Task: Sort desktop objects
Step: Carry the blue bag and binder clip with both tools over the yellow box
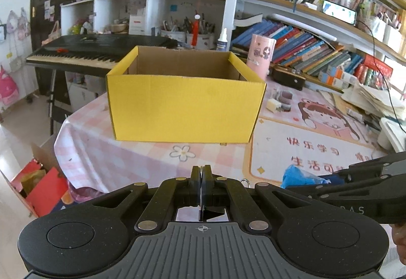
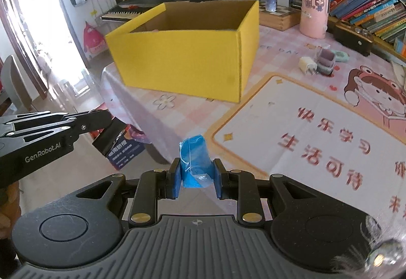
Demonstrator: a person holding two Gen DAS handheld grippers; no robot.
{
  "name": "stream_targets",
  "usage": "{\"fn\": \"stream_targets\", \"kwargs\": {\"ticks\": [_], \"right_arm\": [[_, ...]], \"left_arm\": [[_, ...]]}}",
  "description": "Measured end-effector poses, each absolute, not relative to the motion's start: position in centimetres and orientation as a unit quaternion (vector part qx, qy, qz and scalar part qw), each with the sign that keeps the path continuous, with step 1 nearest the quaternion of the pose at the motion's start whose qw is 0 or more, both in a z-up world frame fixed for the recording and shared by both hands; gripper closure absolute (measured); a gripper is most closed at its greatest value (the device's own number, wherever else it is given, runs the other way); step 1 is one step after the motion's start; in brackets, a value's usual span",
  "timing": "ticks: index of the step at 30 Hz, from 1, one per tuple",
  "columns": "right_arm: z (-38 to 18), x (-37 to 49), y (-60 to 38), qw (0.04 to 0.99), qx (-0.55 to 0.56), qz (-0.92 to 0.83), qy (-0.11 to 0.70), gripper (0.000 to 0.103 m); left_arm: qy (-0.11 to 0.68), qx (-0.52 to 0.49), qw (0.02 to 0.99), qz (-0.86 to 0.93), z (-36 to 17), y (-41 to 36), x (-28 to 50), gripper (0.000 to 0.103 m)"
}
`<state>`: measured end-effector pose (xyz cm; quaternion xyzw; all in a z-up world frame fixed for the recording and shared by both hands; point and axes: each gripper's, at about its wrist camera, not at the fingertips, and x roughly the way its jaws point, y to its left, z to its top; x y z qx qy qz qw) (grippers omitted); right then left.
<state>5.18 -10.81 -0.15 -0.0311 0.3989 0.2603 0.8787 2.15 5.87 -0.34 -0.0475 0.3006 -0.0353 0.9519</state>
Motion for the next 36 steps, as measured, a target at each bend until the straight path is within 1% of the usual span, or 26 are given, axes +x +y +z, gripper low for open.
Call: {"fn": "stream_targets", "kwargs": {"ticks": [16, 30, 36], "right_arm": [[-0.4, 1.7, -7.0, 0.878, -0.035, 0.262, 0.4, 0.08], [0.0, 2.3, -5.8, 0.88, -0.043, 0.269, 0.388, 0.08], [0.6, 3.4, -5.8, 0.884, -0.034, 0.265, 0.383, 0.08]], "left_arm": [[0.295, -0.046, 0.954, -0.04, -0.5, 9.4, -0.7, 0.103], [0.279, -0.046, 0.959, -0.034, 0.0, 10.6, -0.5, 0.103], [0.26, -0.05, 0.964, -0.033, 0.8, 11.2, 0.2, 0.103]]}}
